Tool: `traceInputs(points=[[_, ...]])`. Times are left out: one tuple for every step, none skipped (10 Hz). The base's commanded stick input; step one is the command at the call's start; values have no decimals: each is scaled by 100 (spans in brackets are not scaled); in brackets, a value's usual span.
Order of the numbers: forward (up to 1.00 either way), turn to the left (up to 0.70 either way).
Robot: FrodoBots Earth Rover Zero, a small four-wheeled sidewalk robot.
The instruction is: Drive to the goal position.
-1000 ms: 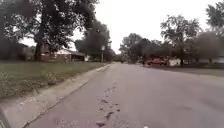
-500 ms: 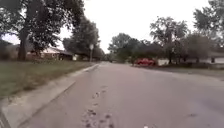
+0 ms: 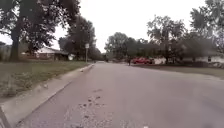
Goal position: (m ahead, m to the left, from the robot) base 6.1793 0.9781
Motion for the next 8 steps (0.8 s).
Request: traceInputs(points=[[70, 0], [70, 0], [70, 0], [70, 0], [70, 0], [70, 0], [70, 0], [70, 0]])
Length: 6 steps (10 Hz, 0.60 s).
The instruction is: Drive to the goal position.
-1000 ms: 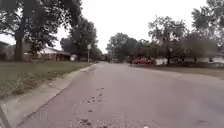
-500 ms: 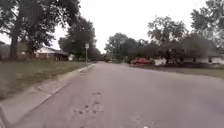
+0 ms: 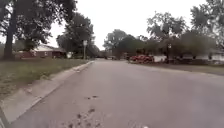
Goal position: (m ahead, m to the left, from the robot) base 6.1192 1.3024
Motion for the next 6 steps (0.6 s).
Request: traceInputs(points=[[70, 0], [70, 0], [70, 0], [70, 0], [70, 0], [70, 0]])
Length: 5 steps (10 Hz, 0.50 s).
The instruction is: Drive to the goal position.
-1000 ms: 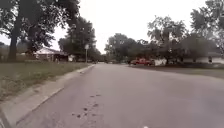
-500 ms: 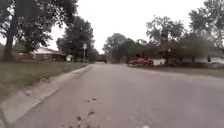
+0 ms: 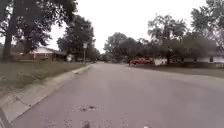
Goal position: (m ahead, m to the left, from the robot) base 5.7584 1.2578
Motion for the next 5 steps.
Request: traceInputs(points=[[70, 0], [70, 0], [70, 0], [70, 0], [70, 0]])
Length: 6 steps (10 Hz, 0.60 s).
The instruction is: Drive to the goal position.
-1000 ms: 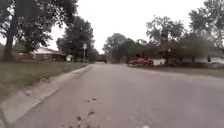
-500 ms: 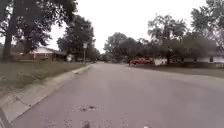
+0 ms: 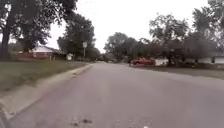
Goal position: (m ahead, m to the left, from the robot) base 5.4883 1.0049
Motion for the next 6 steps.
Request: traceInputs(points=[[70, 0], [70, 0], [70, 0], [70, 0], [70, 0], [70, 0]])
